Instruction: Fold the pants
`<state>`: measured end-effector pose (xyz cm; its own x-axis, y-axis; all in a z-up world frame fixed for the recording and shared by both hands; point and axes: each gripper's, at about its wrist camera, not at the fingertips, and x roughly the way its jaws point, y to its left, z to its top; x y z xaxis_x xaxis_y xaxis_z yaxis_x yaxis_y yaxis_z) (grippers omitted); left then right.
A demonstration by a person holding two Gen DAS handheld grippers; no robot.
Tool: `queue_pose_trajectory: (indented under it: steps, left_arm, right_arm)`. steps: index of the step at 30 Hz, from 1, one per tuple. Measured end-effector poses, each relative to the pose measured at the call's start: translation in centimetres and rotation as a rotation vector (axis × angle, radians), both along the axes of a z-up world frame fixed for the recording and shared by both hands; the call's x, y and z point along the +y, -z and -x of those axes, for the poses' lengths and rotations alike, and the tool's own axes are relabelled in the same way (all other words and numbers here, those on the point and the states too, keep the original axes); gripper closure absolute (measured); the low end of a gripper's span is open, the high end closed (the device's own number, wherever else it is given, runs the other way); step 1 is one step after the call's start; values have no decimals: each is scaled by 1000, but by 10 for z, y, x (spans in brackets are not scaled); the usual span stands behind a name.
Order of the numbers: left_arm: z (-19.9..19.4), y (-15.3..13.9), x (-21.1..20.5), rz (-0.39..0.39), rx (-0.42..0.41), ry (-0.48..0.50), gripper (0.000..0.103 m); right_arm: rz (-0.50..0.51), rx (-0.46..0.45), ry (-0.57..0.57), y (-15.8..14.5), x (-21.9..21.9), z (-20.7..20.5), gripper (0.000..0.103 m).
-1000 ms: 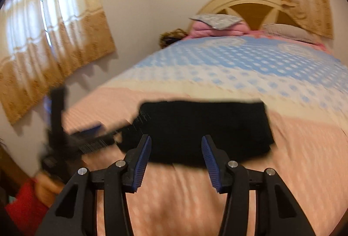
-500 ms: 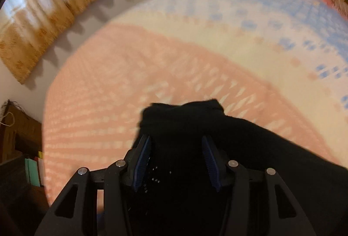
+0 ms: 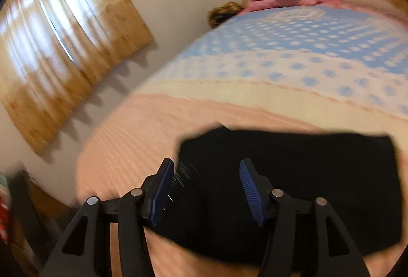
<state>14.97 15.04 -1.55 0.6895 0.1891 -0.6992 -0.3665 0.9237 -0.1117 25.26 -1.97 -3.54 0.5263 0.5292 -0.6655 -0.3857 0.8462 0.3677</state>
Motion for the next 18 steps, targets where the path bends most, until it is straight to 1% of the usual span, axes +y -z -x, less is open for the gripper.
queue_pose_trajectory:
  steps: [2, 3, 4, 5, 6, 7, 8, 9, 10, 12, 13, 14, 15, 17, 18]
  left_arm:
    - [-17, -3, -18, -144, -42, 50, 23]
    - [-27, 0, -32, -224, -57, 93, 23]
    - [-42, 7, -39, -265, -48, 137, 23]
    - [-55, 18, -46, -303, -9, 176, 23]
    - [-65, 34, -52, -360, 67, 181, 26]
    - [-73, 53, -55, -410, 155, 175, 26]
    - [-73, 62, -53, -418, 178, 171, 26]
    - [-65, 58, -46, -398, 145, 158, 26]
    - [-60, 55, -41, -393, 153, 147, 25]
    - [-54, 52, -29, -385, 199, 115, 18]
    - [-46, 53, -22, -367, 218, 106, 18]
    - [-40, 52, -16, -333, 225, 107, 18]
    - [-38, 51, -14, -300, 212, 114, 18]
    - [-23, 43, -18, -273, 174, 116, 18]
    - [-18, 40, -24, -267, 161, 121, 18]
  right_arm:
    - [91, -6, -7, 6, -11, 27, 47]
    - [169, -11, 13, 12, -17, 39, 47]
    - [221, -11, 33, 16, -22, 45, 47]
    - [269, 0, 56, 23, -29, 53, 47]
    - [285, 34, 75, 32, -39, 57, 47]
    - [284, 72, 92, 41, -48, 61, 47]
    - [263, 135, 106, 52, -59, 64, 47]
    - [231, 141, 100, 54, -65, 68, 47]
    - [220, 124, 101, 52, -68, 73, 47]
    - [230, 105, 113, 45, -71, 82, 47]
    - [234, 108, 129, 42, -71, 84, 47]
    - [226, 106, 166, 35, -73, 88, 47]
    - [194, 92, 179, 30, -73, 92, 47]
    - [71, 26, 191, 13, -77, 110, 47]
    - [37, -4, 206, 5, -78, 119, 47]
